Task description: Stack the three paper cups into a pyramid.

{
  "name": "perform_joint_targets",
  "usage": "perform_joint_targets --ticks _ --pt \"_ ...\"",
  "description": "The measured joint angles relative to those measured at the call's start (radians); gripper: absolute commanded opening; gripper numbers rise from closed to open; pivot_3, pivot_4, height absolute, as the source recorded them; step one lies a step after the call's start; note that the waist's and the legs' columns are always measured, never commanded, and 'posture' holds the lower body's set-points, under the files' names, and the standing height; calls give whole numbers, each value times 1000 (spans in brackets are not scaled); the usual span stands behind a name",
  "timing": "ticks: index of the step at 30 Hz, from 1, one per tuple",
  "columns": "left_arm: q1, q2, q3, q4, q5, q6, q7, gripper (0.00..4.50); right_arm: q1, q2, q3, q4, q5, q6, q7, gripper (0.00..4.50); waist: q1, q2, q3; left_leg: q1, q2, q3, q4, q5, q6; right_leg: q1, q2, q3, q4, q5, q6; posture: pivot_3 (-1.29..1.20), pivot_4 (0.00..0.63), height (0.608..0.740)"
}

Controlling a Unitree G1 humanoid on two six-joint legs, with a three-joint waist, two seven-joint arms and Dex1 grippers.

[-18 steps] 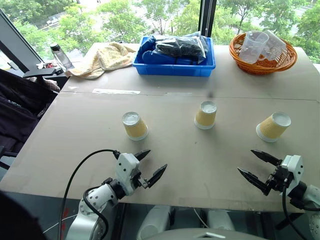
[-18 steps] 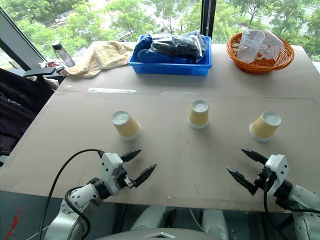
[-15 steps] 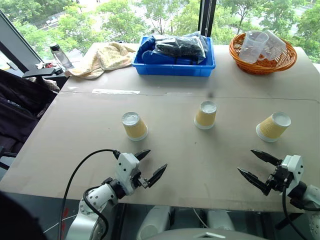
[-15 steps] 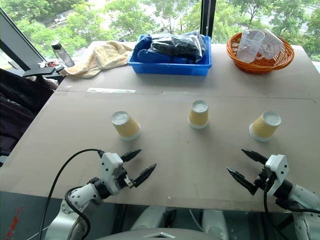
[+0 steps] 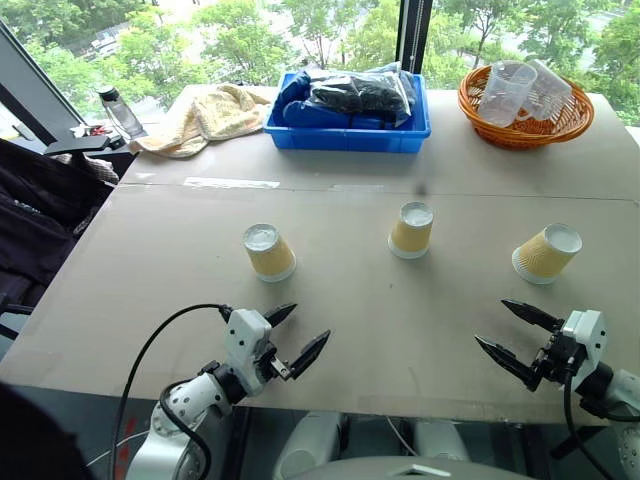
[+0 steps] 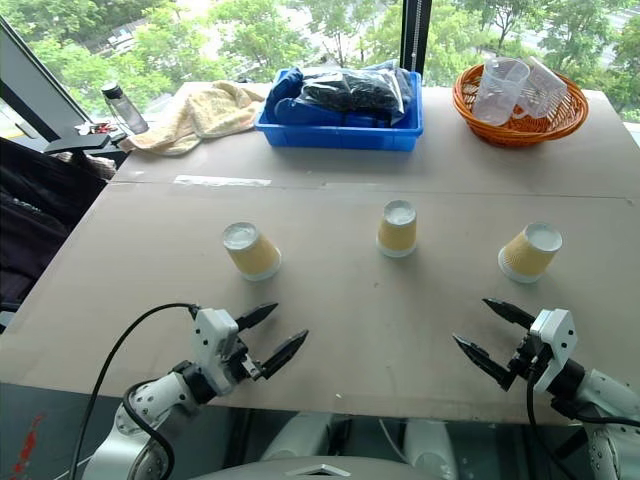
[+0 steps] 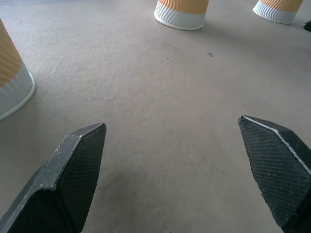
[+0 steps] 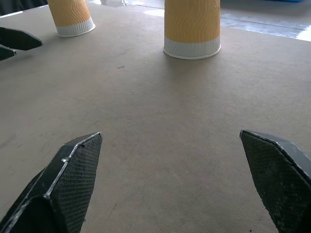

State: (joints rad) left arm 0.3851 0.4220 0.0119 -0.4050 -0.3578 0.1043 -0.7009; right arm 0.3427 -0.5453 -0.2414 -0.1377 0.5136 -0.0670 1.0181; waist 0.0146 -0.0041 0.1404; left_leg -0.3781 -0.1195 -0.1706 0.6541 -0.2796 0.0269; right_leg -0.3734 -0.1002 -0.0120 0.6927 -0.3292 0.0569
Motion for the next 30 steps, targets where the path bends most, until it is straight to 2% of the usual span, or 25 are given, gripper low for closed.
perform_joint_targets --ticks 6,12,17,24,30 --pt "0 1 16 -3 2 -23 7 4500 -7 0 0 4 -2 -3 3 4491 0 0 0 0 0 0 0 0 0 0 0 0 0 0 0 0 150 740" --pt "17 -22 173 -36 -18 -87 83 4500 -13 -33 0 -45 69 46 68 4491 0 -1 1 0 0 0 0 0 0 0 0 0 0 0 0 0 150 740" --pt "-97 -52 253 -6 -14 -79 202 4500 -55 -60 9 -170 152 144 75 4491 5 -2 1 0 0 0 0 0 0 0 0 -1 0 0 0 0 150 740" --pt "-272 -27 228 159 68 -88 236 4500 -130 -57 38 -294 213 242 18 4491 2 -4 2 -1 0 -1 0 0 0 0 0 -1 0 0 0 0 150 740" --pt "-298 -14 189 252 72 -117 150 4500 -143 -56 38 -316 221 266 -5 4491 -2 -5 3 -1 0 -1 0 0 0 -1 0 -1 -1 0 0 0 150 740"
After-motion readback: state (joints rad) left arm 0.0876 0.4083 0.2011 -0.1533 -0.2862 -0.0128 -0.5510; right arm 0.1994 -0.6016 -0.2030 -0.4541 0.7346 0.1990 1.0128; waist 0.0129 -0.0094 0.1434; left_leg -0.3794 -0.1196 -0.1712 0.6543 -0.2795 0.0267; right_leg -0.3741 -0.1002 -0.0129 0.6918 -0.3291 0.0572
